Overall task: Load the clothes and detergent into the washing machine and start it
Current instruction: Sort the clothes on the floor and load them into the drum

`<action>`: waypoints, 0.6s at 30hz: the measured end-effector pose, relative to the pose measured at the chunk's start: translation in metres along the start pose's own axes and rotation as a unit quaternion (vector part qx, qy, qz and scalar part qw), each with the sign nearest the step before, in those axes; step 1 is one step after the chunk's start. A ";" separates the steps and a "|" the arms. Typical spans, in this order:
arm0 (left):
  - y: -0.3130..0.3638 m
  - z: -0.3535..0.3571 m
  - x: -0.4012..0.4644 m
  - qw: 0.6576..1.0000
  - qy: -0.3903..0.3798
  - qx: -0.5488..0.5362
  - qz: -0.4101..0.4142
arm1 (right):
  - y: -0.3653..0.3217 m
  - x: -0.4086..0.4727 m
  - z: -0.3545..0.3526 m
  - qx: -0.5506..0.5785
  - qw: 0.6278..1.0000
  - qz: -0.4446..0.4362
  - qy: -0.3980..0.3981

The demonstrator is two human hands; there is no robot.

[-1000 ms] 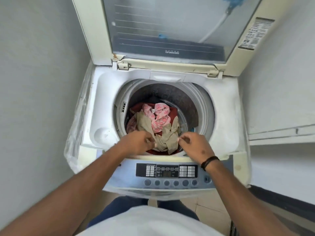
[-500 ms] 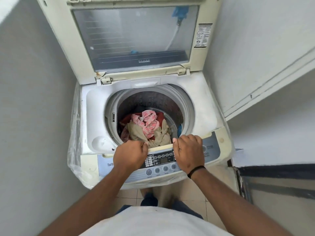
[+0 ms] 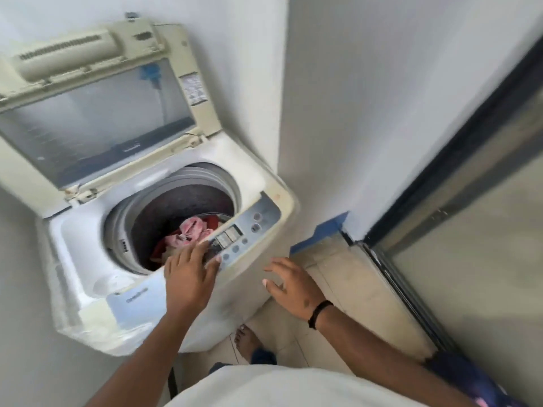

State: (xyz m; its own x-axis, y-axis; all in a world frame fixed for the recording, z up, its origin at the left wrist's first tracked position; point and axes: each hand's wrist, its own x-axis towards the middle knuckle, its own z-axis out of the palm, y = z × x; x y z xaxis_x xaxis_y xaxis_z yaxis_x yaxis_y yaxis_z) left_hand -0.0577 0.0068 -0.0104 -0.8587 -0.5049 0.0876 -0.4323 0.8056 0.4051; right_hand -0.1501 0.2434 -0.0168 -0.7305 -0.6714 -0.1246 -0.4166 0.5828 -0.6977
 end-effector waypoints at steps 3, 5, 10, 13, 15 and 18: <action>0.067 0.012 -0.038 0.997 -0.001 -0.051 0.064 | 0.032 -0.079 -0.009 0.054 0.992 0.099 0.058; 0.111 0.025 -0.066 0.988 -0.056 -0.076 0.123 | 0.049 -0.130 -0.020 0.072 0.981 0.150 0.097; 0.205 0.061 -0.131 0.930 -0.234 -0.123 0.257 | 0.078 -0.234 -0.055 0.095 0.944 0.227 0.219; 0.250 0.073 -0.160 0.886 -0.326 -0.115 0.307 | 0.094 -0.293 -0.065 0.118 0.900 0.283 0.308; 0.277 0.082 -0.175 0.855 -0.378 -0.088 0.344 | 0.104 -0.332 -0.065 0.133 0.867 0.323 0.356; 0.311 0.093 -0.192 0.811 -0.428 -0.070 0.393 | 0.112 -0.378 -0.061 0.156 0.814 0.370 0.419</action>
State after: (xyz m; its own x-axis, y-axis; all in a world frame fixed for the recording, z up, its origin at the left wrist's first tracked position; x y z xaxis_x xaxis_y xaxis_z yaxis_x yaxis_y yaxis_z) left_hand -0.0530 0.3832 0.0144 -0.7563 0.5963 -0.2692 0.3260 0.7002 0.6352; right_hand 0.0467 0.5906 -0.0046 -0.8866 0.4351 -0.1573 0.3668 0.4540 -0.8120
